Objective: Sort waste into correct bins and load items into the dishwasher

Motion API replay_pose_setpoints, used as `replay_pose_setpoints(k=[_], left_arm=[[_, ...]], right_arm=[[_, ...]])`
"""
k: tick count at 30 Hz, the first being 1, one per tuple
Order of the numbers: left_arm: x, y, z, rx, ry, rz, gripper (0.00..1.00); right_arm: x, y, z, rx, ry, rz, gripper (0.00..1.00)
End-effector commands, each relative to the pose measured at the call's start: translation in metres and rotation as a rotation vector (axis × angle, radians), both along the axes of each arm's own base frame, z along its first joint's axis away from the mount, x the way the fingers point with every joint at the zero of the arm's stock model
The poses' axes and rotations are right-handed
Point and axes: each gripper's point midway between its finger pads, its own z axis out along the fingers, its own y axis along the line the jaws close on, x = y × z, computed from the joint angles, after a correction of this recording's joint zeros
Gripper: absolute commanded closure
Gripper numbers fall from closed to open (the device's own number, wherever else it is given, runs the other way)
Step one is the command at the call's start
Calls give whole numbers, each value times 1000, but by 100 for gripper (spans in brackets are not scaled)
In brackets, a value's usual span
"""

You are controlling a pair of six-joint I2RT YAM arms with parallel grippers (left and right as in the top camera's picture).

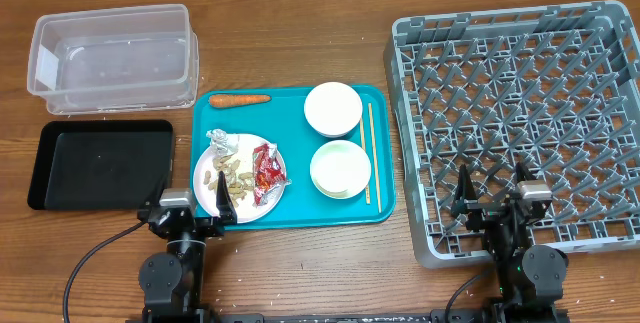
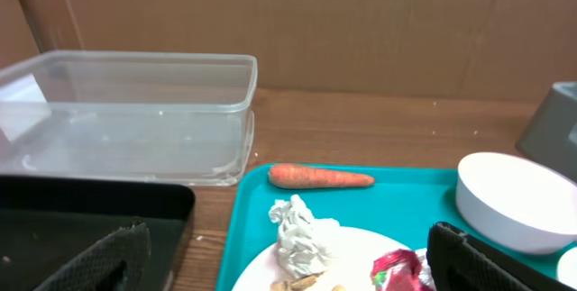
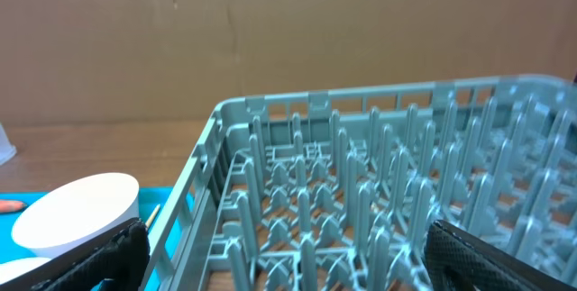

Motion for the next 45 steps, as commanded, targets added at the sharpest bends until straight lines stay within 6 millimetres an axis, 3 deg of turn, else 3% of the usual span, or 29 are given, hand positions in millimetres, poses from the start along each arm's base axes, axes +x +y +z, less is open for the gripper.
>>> replay_pose_setpoints(k=[1, 3, 6, 8, 13, 18, 24, 32, 38, 45], left_arm=[[-3, -1, 4, -121, 8, 5, 0], [-10, -1, 12, -127, 52, 8, 0], [-20, -1, 30, -122, 78, 9, 0], [-27, -2, 52, -118, 92, 8, 0], [-31, -11, 83, -129, 185, -38, 0], [-21, -18, 98, -136, 371, -72, 0], [-11, -26, 108, -174, 695, -105, 0], [-1, -30, 86, -254, 923, -79, 0], [18, -55, 64, -378, 1029, -188, 0], [32, -76, 12, -436, 1261, -218, 0]], right_arm=[[-6, -3, 33, 56, -48, -19, 0], [-12, -5, 52, 56, -43, -25, 0], [-16, -3, 61, 56, 18, -19, 0], [-18, -4, 74, 55, 97, -21, 0], [-14, -3, 90, 49, 277, -27, 0], [-5, -3, 92, 40, 491, -33, 0], [3, -4, 73, 20, 777, -41, 0], [9, -4, 54, 14, 872, -48, 0], [10, -4, 53, 14, 875, -47, 0], [10, -4, 53, 14, 872, -47, 0]])
